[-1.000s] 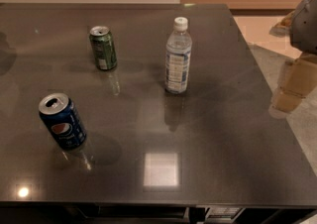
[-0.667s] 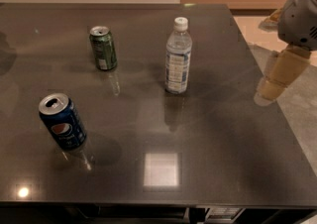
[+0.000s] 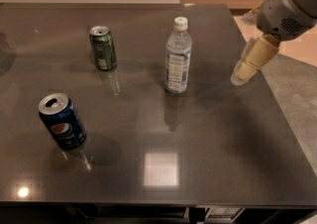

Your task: Pick blue plastic bottle

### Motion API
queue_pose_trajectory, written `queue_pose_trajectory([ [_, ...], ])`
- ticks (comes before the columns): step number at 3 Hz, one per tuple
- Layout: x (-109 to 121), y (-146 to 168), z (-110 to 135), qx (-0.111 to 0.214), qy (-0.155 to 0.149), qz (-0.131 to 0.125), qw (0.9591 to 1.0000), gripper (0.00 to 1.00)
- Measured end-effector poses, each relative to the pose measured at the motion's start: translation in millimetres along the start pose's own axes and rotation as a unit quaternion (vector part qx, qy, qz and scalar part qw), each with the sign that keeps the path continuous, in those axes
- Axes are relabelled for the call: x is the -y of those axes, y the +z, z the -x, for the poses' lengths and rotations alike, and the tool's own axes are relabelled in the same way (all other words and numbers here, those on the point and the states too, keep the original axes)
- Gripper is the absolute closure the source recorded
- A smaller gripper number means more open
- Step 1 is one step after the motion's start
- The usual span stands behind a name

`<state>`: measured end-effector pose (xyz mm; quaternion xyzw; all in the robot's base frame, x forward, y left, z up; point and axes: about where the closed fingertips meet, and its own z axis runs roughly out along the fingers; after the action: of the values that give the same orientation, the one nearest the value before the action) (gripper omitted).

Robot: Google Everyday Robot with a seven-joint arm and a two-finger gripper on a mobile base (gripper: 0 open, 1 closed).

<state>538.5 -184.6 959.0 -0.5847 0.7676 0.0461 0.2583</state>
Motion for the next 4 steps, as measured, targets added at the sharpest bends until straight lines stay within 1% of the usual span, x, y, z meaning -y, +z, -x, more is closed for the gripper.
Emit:
queue_pose_trajectory([
  [1, 16, 22, 15, 0.032, 0.008, 0.011, 0.9994, 0.00],
  [2, 20, 45, 32, 0.059, 0.013, 0.031, 0.9977, 0.00],
  [3, 16, 62, 48, 0.082, 0.015, 0.046, 0.9955, 0.00],
  [4, 10, 73, 62, 0.101, 0.016, 0.059, 0.9930, 0.00],
])
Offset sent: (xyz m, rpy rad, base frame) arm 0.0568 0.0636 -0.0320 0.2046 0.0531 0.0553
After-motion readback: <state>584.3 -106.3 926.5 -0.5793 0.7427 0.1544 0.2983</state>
